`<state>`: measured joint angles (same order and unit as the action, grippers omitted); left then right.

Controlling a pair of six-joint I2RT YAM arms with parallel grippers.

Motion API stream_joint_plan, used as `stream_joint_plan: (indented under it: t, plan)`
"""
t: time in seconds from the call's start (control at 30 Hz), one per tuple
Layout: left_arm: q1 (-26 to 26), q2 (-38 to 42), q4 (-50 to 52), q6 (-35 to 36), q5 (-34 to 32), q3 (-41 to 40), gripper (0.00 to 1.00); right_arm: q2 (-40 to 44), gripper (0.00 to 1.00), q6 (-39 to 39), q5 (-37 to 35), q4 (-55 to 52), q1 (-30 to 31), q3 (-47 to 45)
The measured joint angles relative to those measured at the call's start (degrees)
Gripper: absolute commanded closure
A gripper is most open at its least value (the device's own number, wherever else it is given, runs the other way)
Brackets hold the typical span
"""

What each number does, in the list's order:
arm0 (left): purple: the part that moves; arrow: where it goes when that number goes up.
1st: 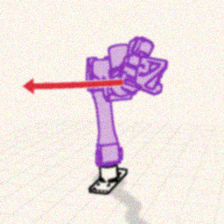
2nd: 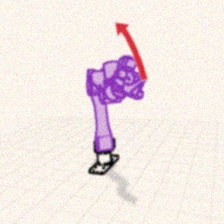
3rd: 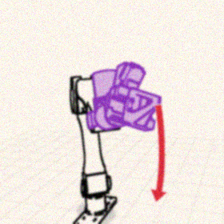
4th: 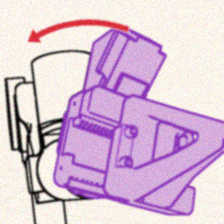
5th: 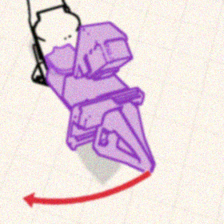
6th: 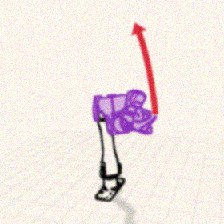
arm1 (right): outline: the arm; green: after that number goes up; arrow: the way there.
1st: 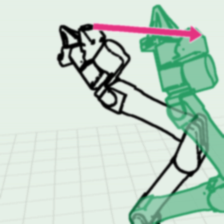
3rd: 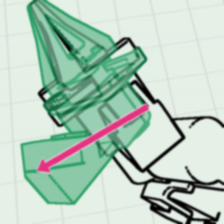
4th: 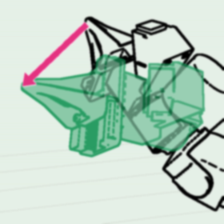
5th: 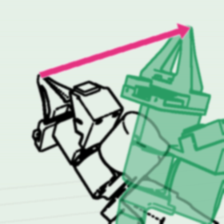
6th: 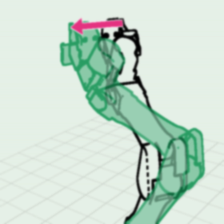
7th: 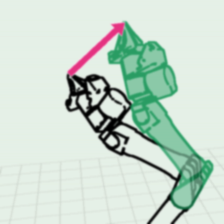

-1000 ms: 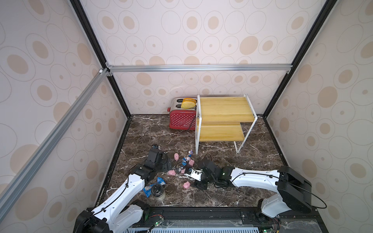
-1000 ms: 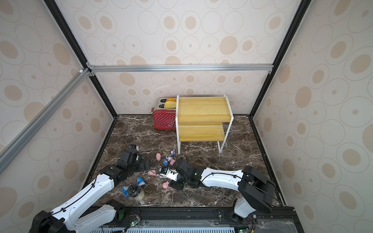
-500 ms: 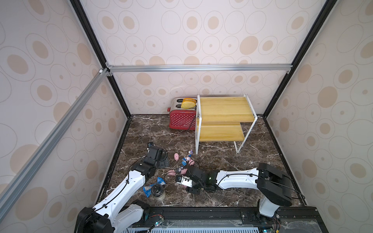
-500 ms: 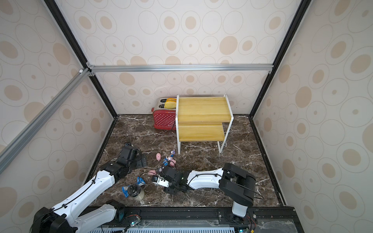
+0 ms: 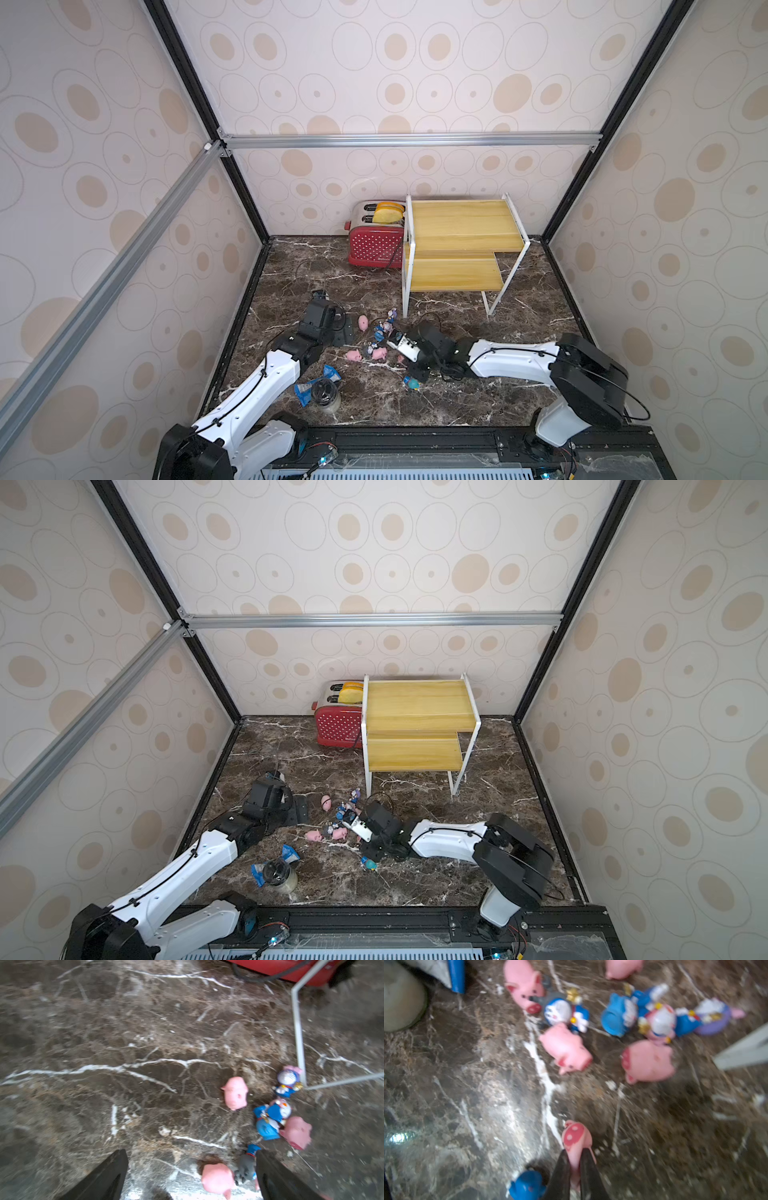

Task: Organize plastic toys on shelves
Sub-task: Adjust the plastic toy at the center of the board.

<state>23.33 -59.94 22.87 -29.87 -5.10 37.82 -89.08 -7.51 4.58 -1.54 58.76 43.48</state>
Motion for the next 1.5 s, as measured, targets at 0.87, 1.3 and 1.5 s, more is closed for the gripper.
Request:
stream_joint_plan:
  t: [0.87, 1.3, 1.5]
  plan:
    - [5.7, -2.0, -10.4, 3.9, 14.1, 0.3, 0.01, 16.7, 0.45, -20.9, 14.6, 9.0, -20.8, -20.6]
    - [6.3, -2.1, -11.5, 5.1, 16.8, -0.2, 0.01, 2.1, 0.38, -7.5, 19.4, -3.6, -20.9, -1.6]
    - [6.4, -2.1, -11.7, 5.3, 17.7, -0.2, 0.01, -5.1, 0.36, -4.5, 22.7, -7.4, -20.9, 3.6]
